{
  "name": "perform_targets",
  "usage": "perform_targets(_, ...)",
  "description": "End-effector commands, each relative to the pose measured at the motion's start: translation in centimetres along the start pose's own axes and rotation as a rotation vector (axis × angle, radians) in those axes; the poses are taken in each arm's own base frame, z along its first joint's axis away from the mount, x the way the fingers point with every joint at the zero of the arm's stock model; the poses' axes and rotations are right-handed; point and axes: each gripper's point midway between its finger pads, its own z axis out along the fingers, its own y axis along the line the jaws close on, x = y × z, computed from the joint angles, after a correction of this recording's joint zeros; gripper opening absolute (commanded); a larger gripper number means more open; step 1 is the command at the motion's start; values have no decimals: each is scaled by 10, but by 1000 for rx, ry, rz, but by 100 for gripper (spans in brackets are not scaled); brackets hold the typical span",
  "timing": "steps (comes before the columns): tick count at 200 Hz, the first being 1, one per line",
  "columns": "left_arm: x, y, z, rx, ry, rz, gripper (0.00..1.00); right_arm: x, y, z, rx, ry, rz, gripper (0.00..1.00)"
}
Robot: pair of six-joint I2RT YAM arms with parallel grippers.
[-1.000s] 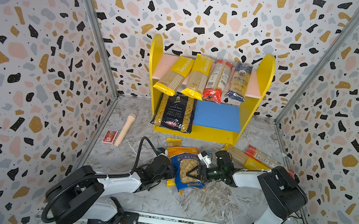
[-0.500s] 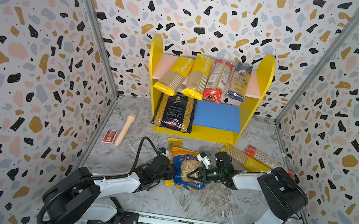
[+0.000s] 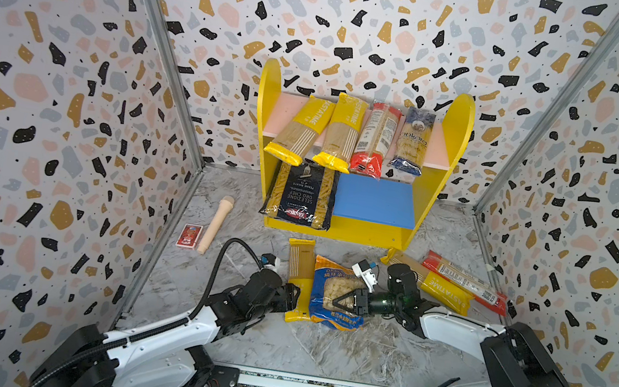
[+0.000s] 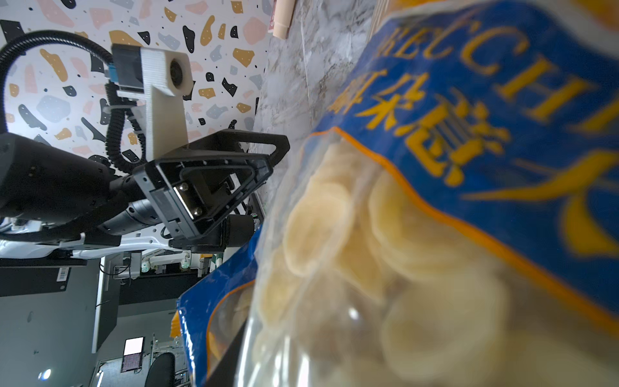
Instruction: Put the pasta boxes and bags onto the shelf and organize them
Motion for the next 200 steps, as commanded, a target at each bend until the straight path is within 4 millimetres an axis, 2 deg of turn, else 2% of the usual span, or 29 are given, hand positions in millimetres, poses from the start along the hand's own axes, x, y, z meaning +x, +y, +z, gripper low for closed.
perform_targets(1,-7,3,-6,-29,-17,5,71,-18,39,-16,-55,-64,-196,32)
perform_targets(54,-11,-4,-10,-8,-21,4,71,-33,78,-43,-26,-138,-300,30)
perform_targets(87,-15,-8,-13,4,-28,7,71,-50,102,-59,2,-184,-365,30)
perform_targets(118,-20,-13,-18,16,-39,13,72,-67,117,-72,11,-222,-398,30)
perform_targets(128,-22,-15,-20,23,-43,19,78,-73,119,-76,17,-237,-407,30)
perform_targets(138,-24,-16,-22,25,-47,27,96,-81,120,-81,26,-254,-416,30)
perform_targets(142,-24,-17,-23,26,-48,27,100,-84,120,-82,30,-261,-420,30)
perform_targets(200,-37,-24,-38,37,-84,63,100,-145,114,-98,59,-340,-469,30)
